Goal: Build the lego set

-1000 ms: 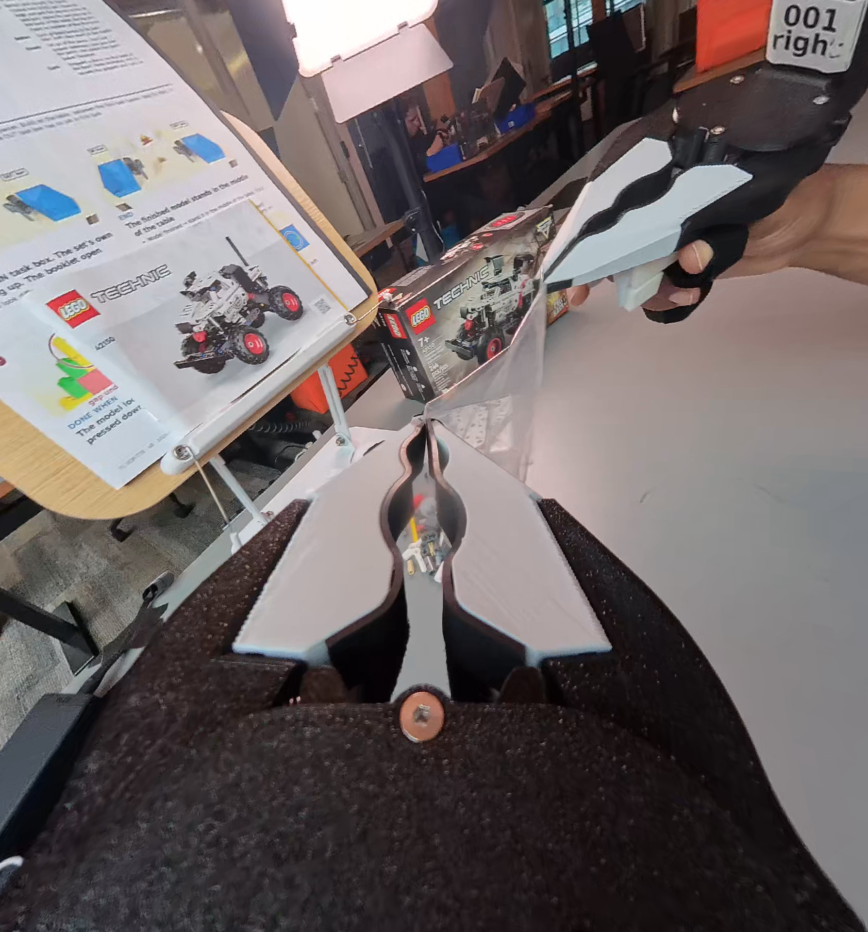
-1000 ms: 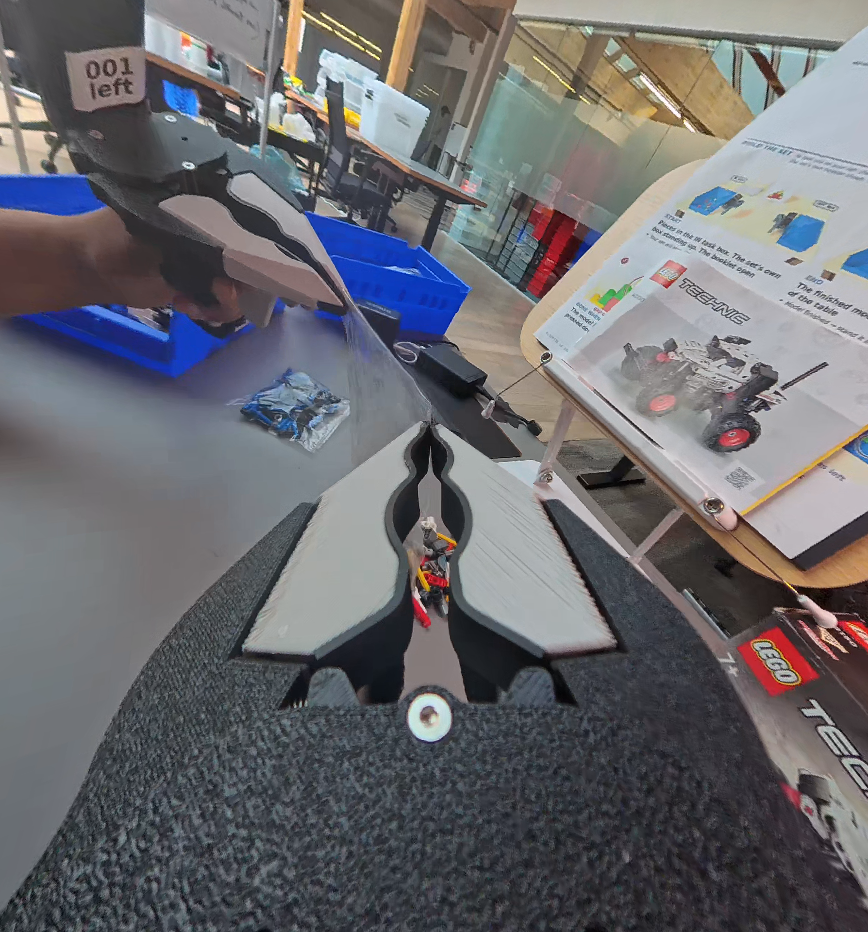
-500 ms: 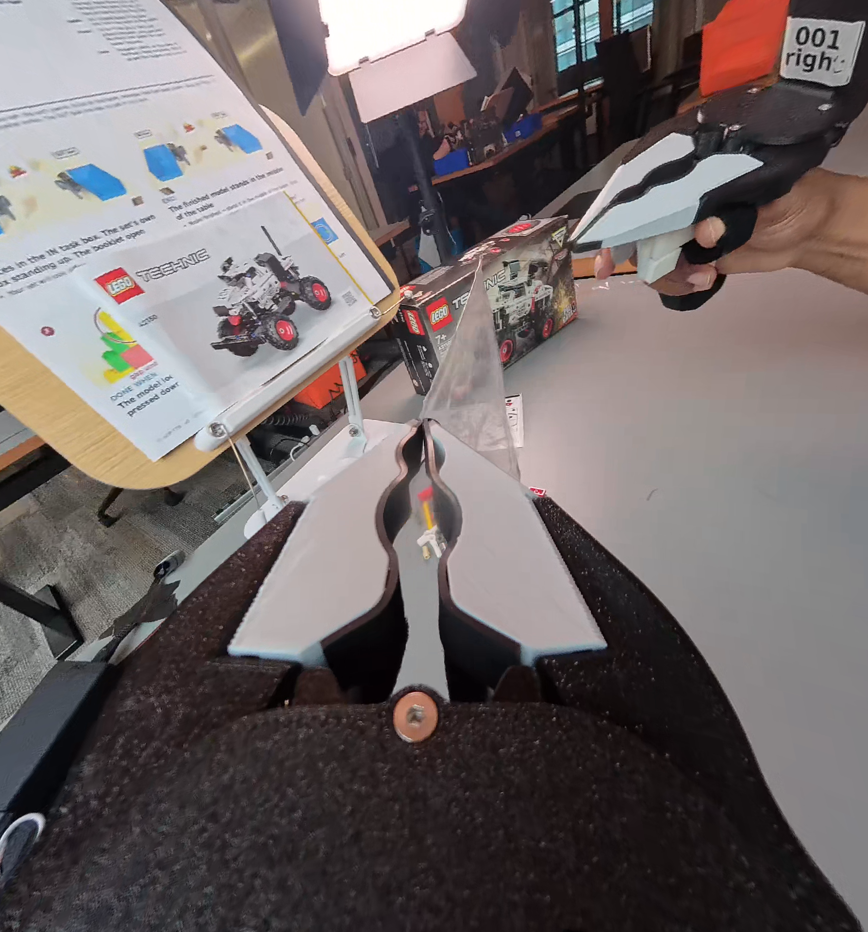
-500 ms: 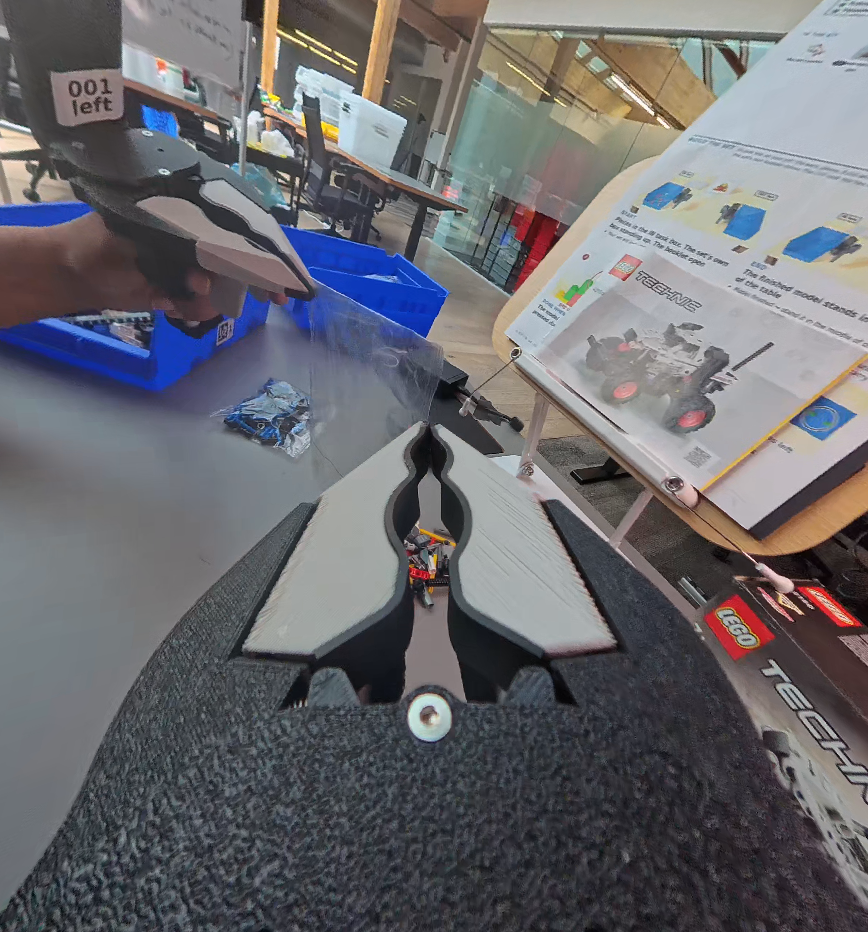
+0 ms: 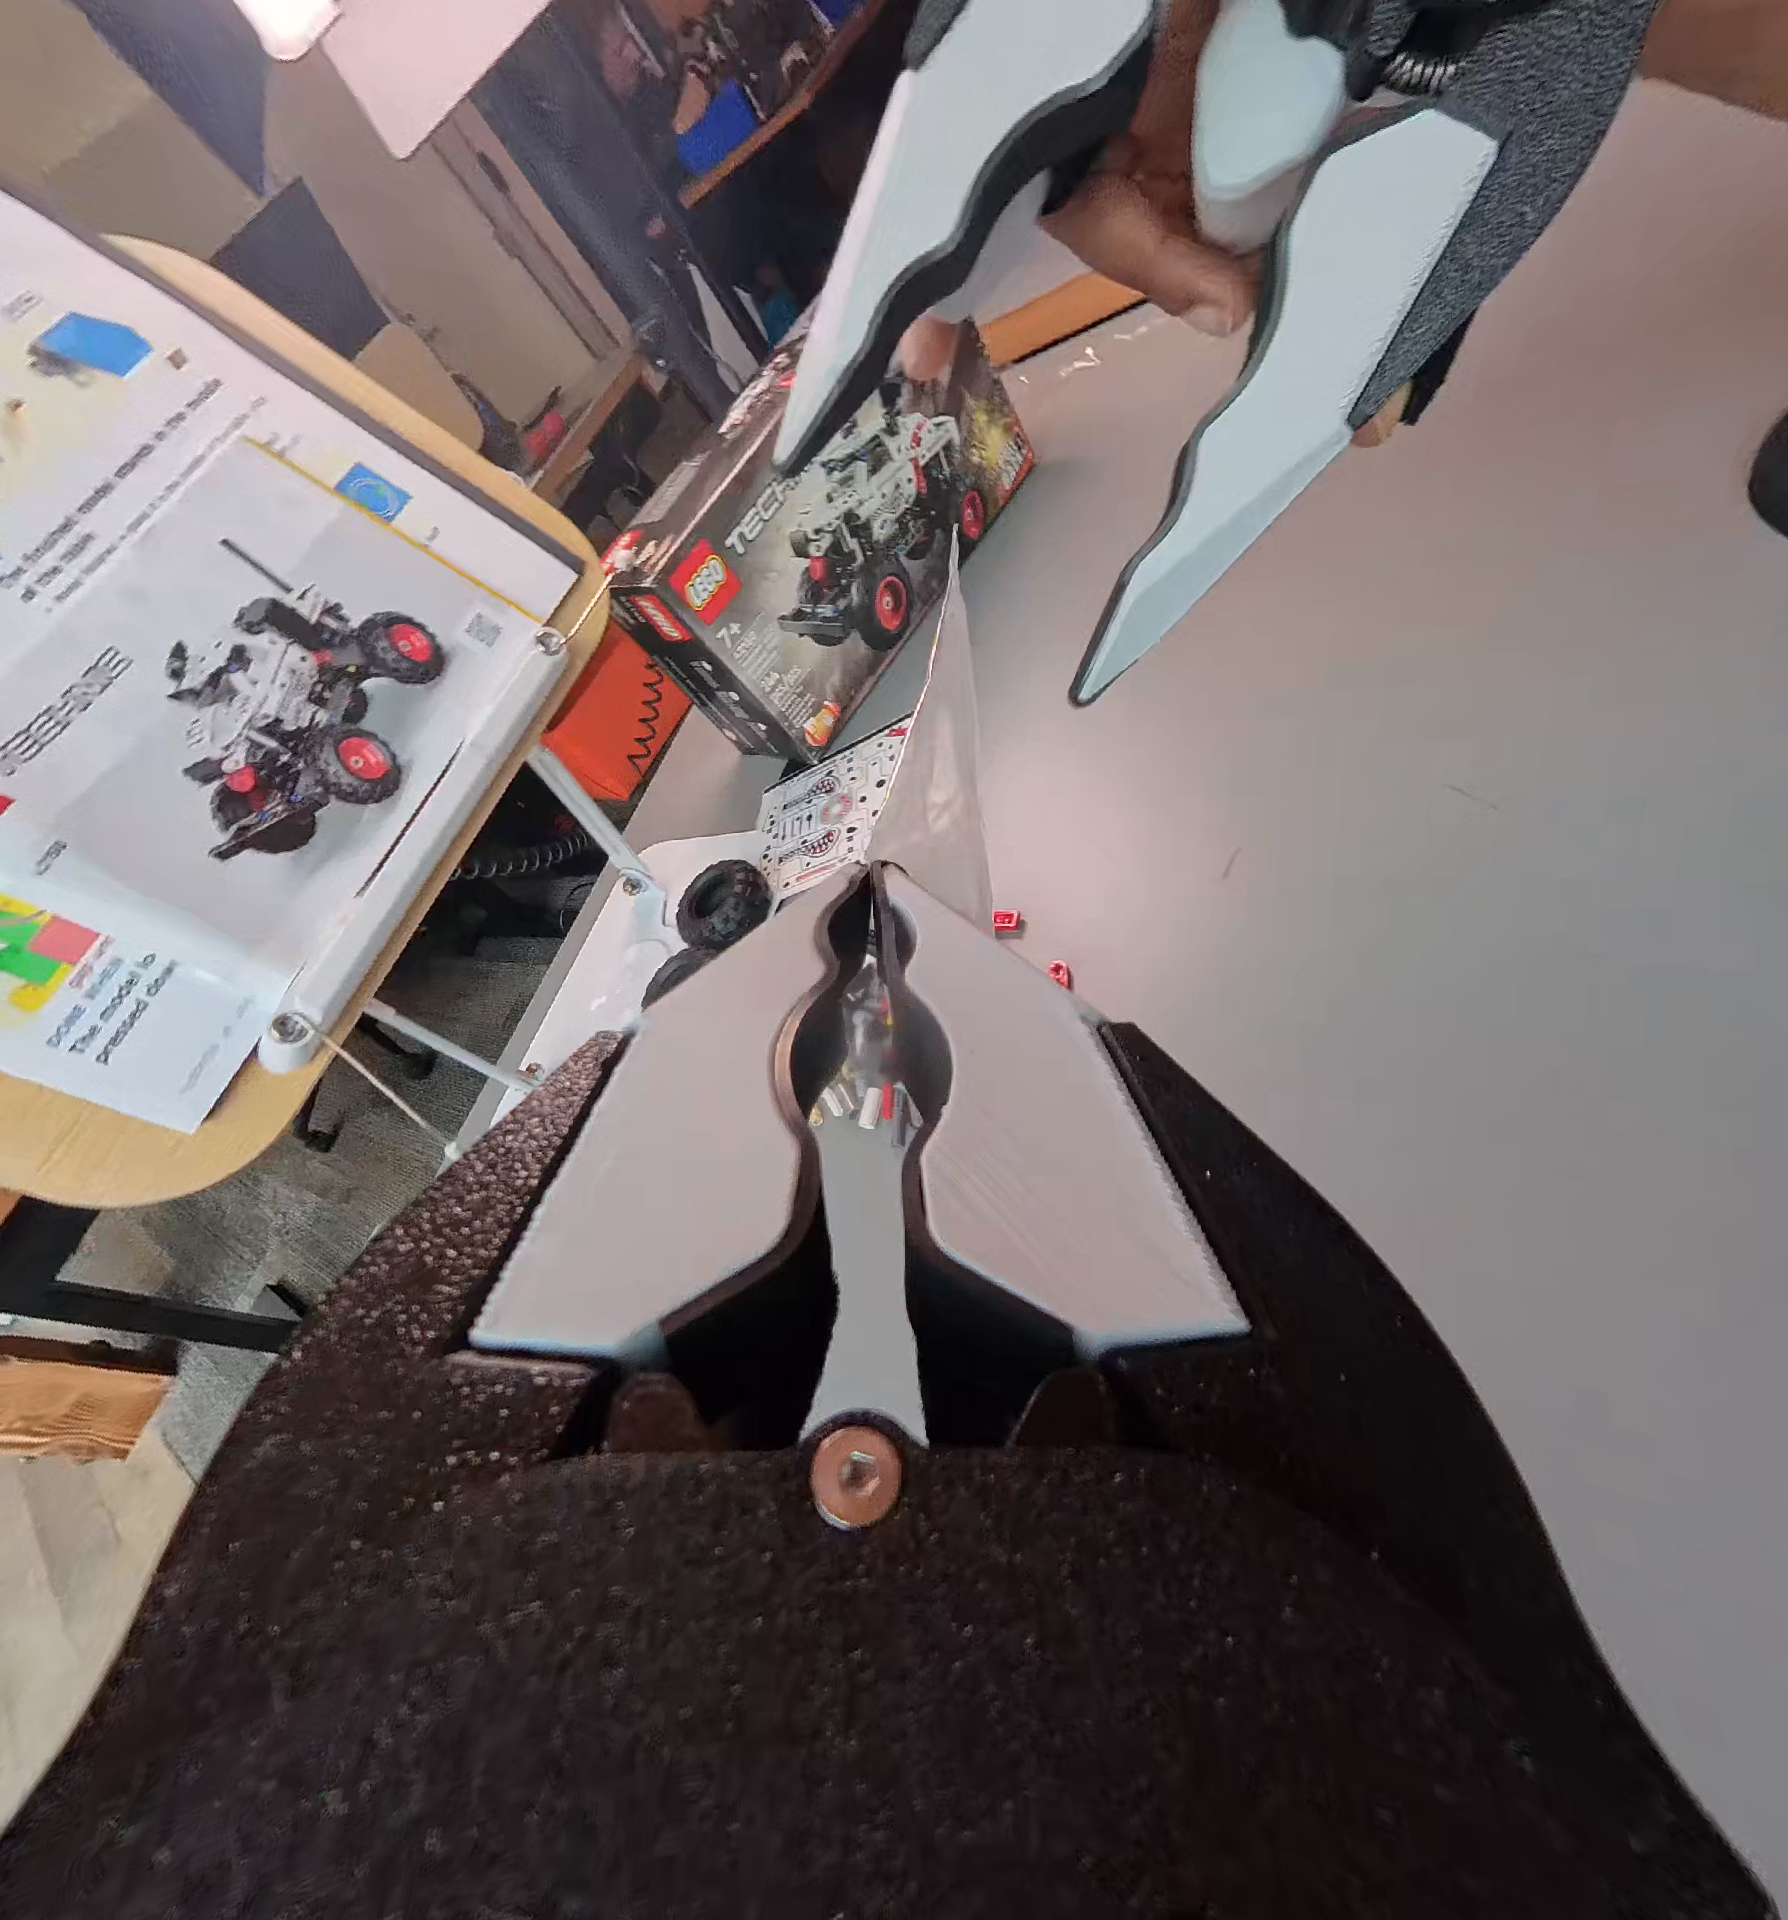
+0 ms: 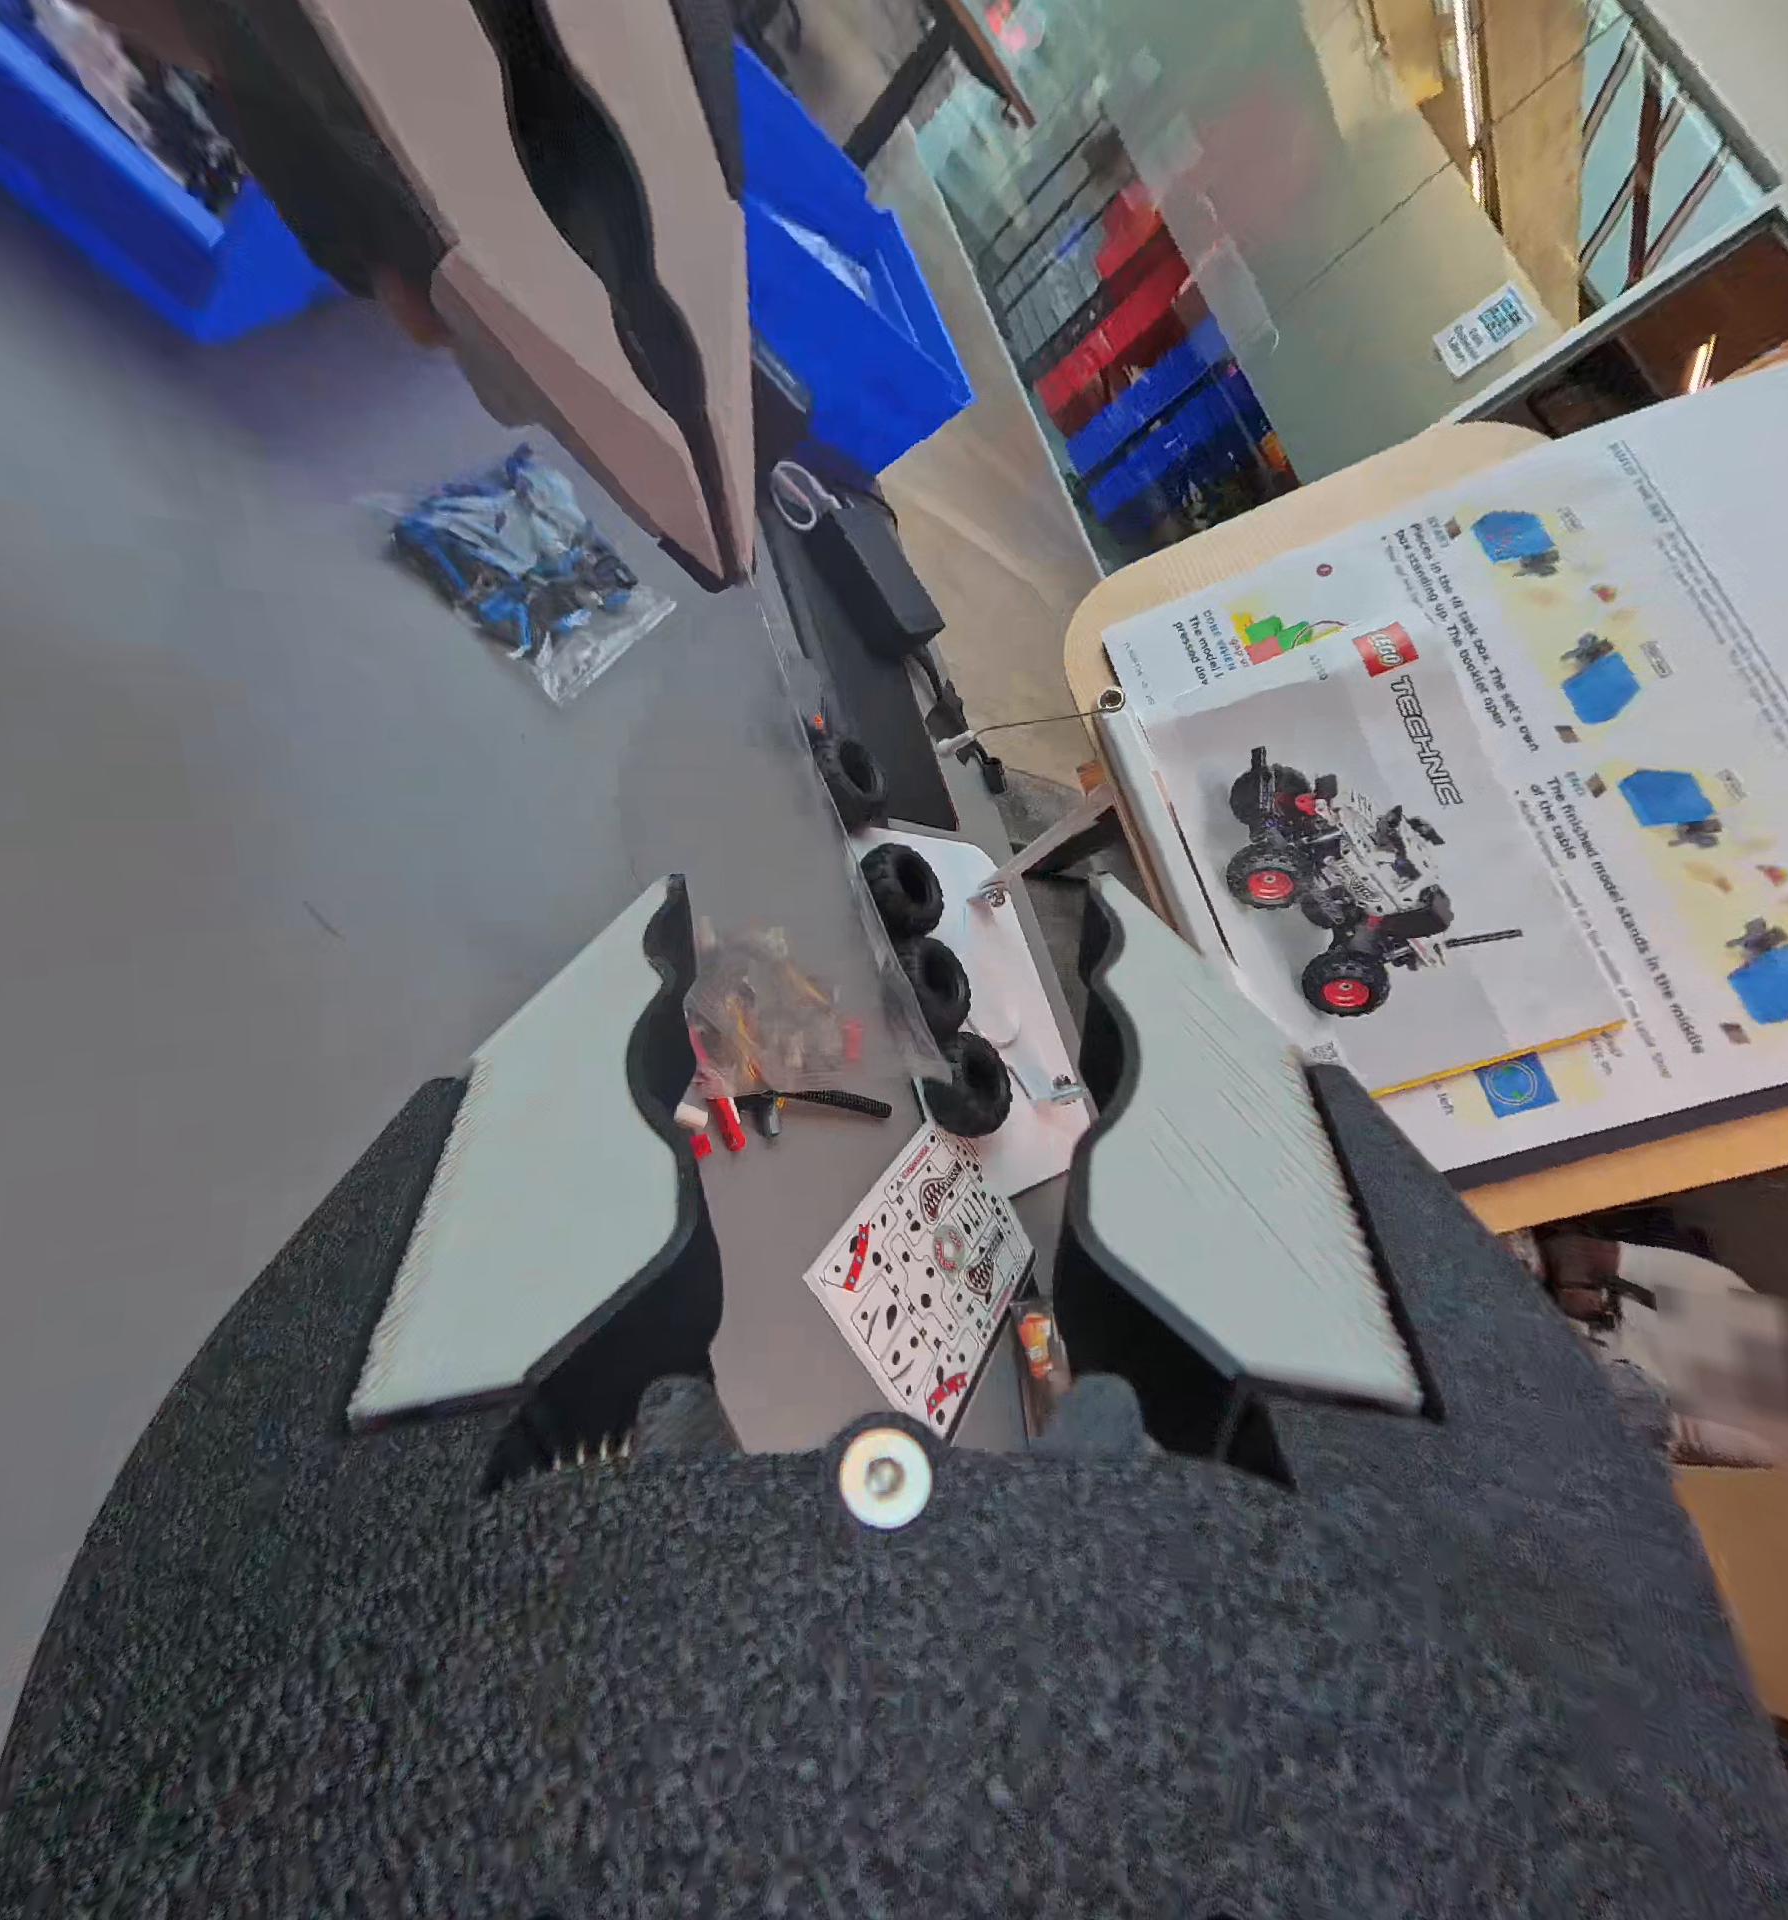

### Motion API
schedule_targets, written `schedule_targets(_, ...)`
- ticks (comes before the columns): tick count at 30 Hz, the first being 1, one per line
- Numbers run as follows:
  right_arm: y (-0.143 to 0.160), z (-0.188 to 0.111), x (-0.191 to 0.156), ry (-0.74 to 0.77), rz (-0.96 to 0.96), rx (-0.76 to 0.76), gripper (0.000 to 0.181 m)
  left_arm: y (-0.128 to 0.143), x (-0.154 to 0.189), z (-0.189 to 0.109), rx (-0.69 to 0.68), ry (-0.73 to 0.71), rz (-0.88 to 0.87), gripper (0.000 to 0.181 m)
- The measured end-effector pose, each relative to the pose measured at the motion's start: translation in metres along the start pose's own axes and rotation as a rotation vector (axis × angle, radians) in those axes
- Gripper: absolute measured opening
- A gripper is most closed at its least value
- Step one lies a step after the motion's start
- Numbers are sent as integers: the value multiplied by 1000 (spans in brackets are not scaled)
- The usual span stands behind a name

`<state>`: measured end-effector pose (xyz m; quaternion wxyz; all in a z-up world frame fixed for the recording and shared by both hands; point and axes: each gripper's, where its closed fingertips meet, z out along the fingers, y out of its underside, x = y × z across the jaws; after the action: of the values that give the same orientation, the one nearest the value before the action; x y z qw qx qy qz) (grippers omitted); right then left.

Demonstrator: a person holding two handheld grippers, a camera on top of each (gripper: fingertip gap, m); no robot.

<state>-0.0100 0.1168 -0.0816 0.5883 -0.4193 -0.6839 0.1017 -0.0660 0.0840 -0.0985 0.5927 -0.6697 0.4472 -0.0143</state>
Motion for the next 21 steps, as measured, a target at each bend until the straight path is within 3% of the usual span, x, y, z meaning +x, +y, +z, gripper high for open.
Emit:
schedule_targets(2,2,6,-19,-56,-57,-74,74,-7,20,7,-25,34,76,0)
schedule_targets(3,6,8,-30,-105,-71,-112,59,-10,27,10,-32,44,105,0)
schedule_targets(4,11,7,-38,-136,-105,-139,16,-13,31,10,-33,45,122,0)
schedule_targets(5,12,6,-40,-135,-150,-131,0,-17,33,9,-24,43,125,6)
schedule_targets(10,4,-26,-2,-30,-111,-62,0,-43,10,-24,151,60,-129,34)
schedule_targets(13,28,-55,36,136,-127,-133,0,-50,-3,-49,250,55,-281,43)
schedule_targets(16,56,-91,59,283,-170,-187,0,-32,7,-62,241,63,-359,47)
schedule_targets(21,125,-157,70,422,-418,-414,0,14,66,-68,118,169,-436,48)
